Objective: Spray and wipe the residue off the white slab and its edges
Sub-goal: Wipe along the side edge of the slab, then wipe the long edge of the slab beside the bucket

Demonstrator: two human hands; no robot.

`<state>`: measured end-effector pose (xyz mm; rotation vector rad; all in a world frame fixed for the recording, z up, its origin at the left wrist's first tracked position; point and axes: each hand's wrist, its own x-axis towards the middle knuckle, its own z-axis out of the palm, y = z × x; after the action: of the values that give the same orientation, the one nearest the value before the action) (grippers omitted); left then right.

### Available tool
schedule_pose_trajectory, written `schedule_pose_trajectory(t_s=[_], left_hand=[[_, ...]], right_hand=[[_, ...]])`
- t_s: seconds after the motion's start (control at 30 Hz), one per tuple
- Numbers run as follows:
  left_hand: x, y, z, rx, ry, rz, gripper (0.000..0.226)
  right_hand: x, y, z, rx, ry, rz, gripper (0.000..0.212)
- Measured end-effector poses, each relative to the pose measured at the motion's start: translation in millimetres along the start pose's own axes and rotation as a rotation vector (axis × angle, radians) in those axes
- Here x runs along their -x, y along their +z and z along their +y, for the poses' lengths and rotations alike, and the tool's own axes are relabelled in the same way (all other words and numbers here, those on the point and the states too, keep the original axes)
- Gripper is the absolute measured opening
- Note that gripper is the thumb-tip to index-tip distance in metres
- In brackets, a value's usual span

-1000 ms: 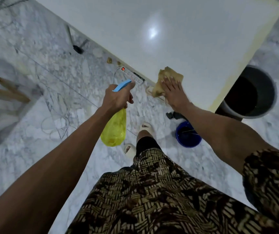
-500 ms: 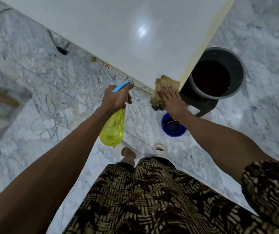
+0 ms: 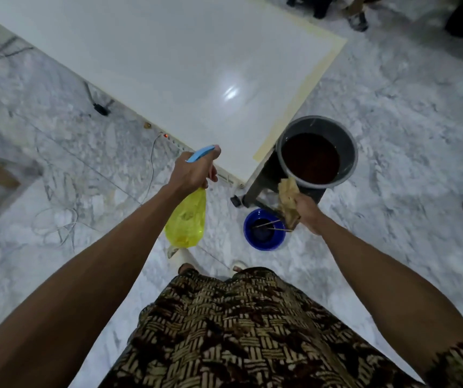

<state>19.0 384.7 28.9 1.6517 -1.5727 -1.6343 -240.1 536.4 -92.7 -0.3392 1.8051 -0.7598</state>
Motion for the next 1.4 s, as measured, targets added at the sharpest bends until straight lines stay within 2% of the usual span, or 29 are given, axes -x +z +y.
schedule_pose_trajectory(t_s=[0.13, 0.2, 0.3, 0.47, 0.73, 0.93, 1.07, 1.17, 1.27, 1.4], left_hand=[[-3, -7, 4, 0.009, 0.024, -0.011, 0.059], [-6, -15, 5, 0.023, 0.018, -0.004, 0.058], [-20, -44, 10, 0.064, 0.009, 0.050, 0.055], [-56, -119, 20, 0.110, 0.028, 0.158, 0.054], [-143, -294, 28, 0.112, 0.043, 0.316, 0.067], [-188, -415, 38, 0.135, 0.037, 0.449, 0.061], [-220, -484, 30, 0.184, -0.064, 0.565, 0.053], [-244, -528, 24, 0.227, -0.127, 0.615, 0.062], [-269, -574, 24, 0.268, -0.120, 0.653, 0.056], [-316, -644, 24, 0.298, -0.133, 0.726, 0.059]], right_hand=[[8, 25, -74, -0.499, -0.039, -0.156, 0.042], [6, 46, -105, -0.623, -0.065, -0.230, 0.044], [-1, 91, -148, -0.638, -0.101, -0.300, 0.046], [-16, 182, -221, -0.766, -0.104, -0.599, 0.051], [-64, 381, -348, -0.803, 0.023, -0.869, 0.060], [-73, 517, -435, -0.740, 0.023, -0.840, 0.052], [-82, 590, -475, -0.656, 0.017, -0.857, 0.050], [-96, 634, -510, -0.604, 0.013, -0.835, 0.049], [-108, 685, -544, -0.535, 0.023, -0.861, 0.053], [-139, 761, -601, -0.433, 0.001, -0.858, 0.046]])
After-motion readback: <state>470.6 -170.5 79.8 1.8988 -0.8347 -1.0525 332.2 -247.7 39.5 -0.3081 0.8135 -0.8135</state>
